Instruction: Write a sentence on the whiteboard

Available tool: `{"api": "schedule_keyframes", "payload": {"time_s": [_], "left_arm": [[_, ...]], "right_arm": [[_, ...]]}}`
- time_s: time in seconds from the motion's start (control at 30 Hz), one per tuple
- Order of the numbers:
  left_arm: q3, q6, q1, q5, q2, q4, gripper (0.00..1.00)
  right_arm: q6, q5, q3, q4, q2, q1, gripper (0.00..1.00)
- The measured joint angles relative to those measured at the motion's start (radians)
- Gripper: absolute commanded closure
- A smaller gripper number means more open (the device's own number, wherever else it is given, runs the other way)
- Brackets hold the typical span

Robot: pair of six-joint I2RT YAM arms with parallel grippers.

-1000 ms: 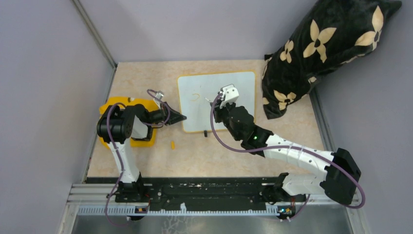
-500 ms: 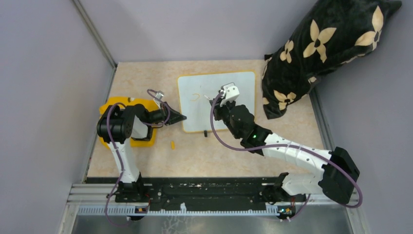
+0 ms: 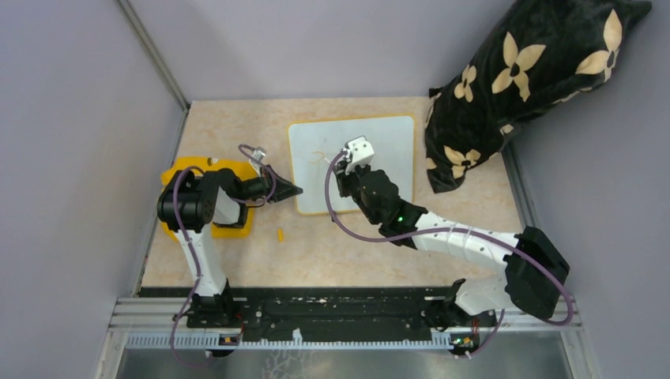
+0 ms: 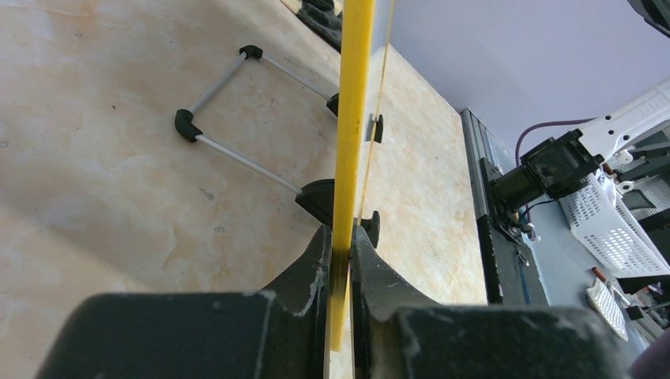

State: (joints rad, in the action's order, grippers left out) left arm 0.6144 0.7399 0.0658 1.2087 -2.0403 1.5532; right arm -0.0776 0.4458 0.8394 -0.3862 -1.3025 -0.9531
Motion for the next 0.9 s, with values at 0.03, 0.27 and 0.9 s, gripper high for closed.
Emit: {"api": "schedule_keyframes", "payload": {"time_s": [0.03, 0.27, 0.9], "left_arm": [[0.0, 0.0, 0.0, 0.0, 0.0, 0.0, 1.0], [0.0, 0.0, 0.0, 0.0, 0.0, 0.0, 1.0], [0.001, 0.0, 0.0, 0.0, 0.0, 0.0, 1.0]], "right_arm": [[0.005, 0.001, 0.002, -0.006, -0.005, -0.004, 1.0], [0.014, 0.013, 0.012, -0.018, -0.016, -0.014, 1.0], [0.015, 0.021, 0.013, -0.033, -0.016, -0.014, 1.0]]}}
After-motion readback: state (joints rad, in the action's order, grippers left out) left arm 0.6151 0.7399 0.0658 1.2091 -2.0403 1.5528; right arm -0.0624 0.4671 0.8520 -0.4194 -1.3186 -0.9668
